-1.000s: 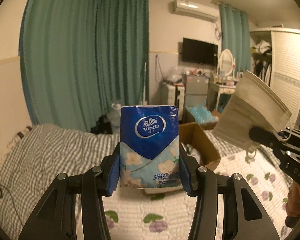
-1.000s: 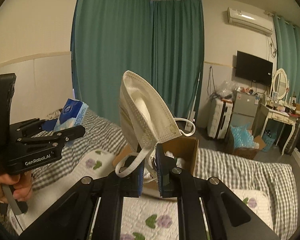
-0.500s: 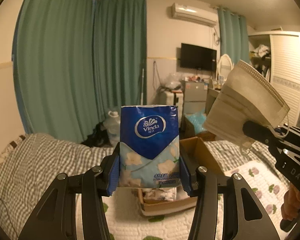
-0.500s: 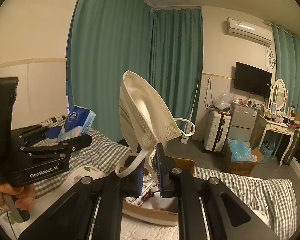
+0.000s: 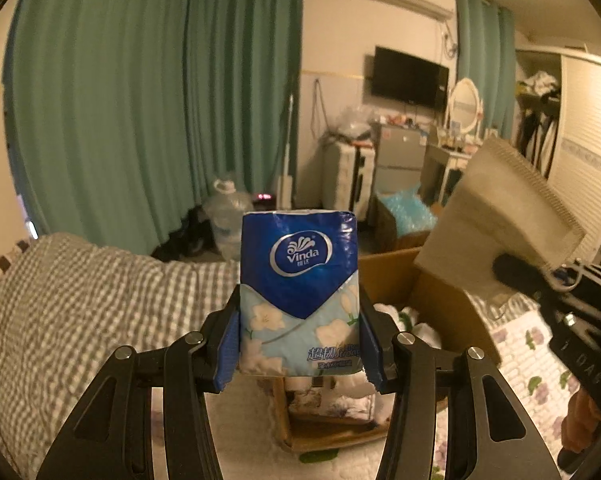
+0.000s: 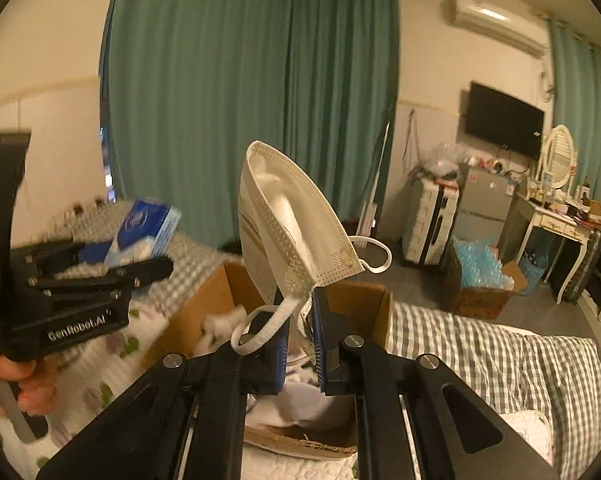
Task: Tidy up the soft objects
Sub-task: 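Lift the tissue pack and mask and carry both over the box, then open both tools to drop the tissue pack and mask into the box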
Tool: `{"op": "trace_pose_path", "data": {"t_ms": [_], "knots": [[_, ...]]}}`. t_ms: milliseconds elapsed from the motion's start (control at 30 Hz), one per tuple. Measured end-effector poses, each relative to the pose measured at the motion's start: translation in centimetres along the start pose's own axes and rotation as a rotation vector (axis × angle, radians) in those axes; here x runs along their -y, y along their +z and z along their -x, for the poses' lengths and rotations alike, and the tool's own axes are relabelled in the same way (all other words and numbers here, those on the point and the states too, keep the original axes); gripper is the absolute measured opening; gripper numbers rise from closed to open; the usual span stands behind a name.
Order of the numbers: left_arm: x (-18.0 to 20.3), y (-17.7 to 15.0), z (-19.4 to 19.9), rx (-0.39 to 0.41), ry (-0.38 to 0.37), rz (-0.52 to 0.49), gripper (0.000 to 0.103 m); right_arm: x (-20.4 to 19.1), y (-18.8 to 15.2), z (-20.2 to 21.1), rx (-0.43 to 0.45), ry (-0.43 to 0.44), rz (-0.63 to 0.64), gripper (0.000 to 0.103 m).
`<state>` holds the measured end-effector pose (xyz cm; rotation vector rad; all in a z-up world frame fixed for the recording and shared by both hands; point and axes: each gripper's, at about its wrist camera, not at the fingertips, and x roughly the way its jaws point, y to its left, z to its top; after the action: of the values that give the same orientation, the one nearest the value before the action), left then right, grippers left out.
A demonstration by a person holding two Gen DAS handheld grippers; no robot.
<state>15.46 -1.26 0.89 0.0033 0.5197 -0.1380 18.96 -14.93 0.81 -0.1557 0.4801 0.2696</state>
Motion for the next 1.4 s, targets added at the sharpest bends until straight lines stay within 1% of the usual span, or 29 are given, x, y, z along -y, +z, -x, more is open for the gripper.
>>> {"op": "trace_pose_path", "data": {"t_ms": [67,167,233,333,500,633,733,833,900,933,967,1033,1100,1133,1167,1200,1233,1300,1367,1400], "knots": [[0.3,-0.3,-1.0,0.000,0.006,-0.015,0.049,0.3,-0.4,-1.1,-0.019,-0.015,0.017,0.010],[0.6,-0.6,-2.8,-0.038,0.009,-0.013,0.049,0.7,-0.8,-2.9,-0.058,-0.025,0.021,0.010],[1.1,-0.9,-3.7,-0.060,0.006,-0.034,0.049,0.9,-1.2,-4.3,-0.102,-0.022,0.017,0.010],[1.6,-1.6,-5.0,-0.127,0.007,-0.050,0.049,0.9,-1.9,-5.9,-0.161,-0.014,0.017,0.010],[2.1,-2.8,-6.7,-0.207,-0.001,-0.058,0.049,0.0,-3.5,-8.0,-0.252,-0.013,0.053,0.010],[2.4,-3.6,-8.2,-0.274,-0.013,-0.048,0.050,-0.4,-4.6,-9.7,-0.328,0.000,0.053,0.011],[2.9,-3.8,-8.5,-0.275,0.003,-0.062,0.052,-0.4,-5.3,-10.3,-0.353,-0.001,0.052,0.011],[3.2,-4.0,-8.8,-0.296,-0.008,-0.055,0.052,-0.1,-5.5,-10.7,-0.371,-0.001,0.053,0.011],[3.1,-3.9,-8.8,-0.297,-0.009,-0.049,0.052,0.1,-5.7,-10.4,-0.368,-0.005,0.046,0.016],[3.1,-3.9,-8.7,-0.293,-0.011,-0.047,0.052,0.1,-5.6,-10.2,-0.362,-0.004,0.043,0.025],[3.1,-3.8,-8.6,-0.291,-0.013,-0.047,0.052,0.0,-5.6,-10.0,-0.356,0.000,0.039,0.036],[2.8,-3.7,-8.7,-0.295,-0.021,-0.043,0.052,0.3,-5.4,-9.4,-0.337,0.011,0.030,0.046],[2.6,-3.4,-8.4,-0.293,-0.025,-0.026,0.053,0.5,-5.2,-8.8,-0.315,0.013,0.029,0.053],[2.5,-3.1,-8.2,-0.286,-0.023,-0.014,0.053,0.5,-5.0,-8.6,-0.306,0.011,0.028,0.060],[2.4,-2.9,-8.0,-0.281,-0.020,-0.006,0.057,0.6,-4.9,-8.3,-0.294,0.009,0.025,0.068],[2.3,-2.7,-7.7,-0.276,-0.017,-0.002,0.062,0.8,-4.7,-7.8,-0.275,0.005,0.019,0.070],[2.3,-2.4,-7.4,-0.262,-0.015,0.003,0.064,0.9,-4.5,-7.5,-0.262,0.002,0.014,0.073],[2.2,-1.8,-6.6,-0.226,-0.001,0.001,0.076,1.2,-4.0,-6.6,-0.233,-0.002,0.005,0.074],[2.3,-1.2,-5.6,-0.181,0.016,-0.013,0.083,1.4,-3.5,-5.7,-0.207,-0.012,-0.001,0.078],[2.3,-0.9,-5.2,-0.161,0.020,-0.016,0.083,1.4,-3.3,-5.3,-0.197,-0.017,-0.003,0.079]]}}
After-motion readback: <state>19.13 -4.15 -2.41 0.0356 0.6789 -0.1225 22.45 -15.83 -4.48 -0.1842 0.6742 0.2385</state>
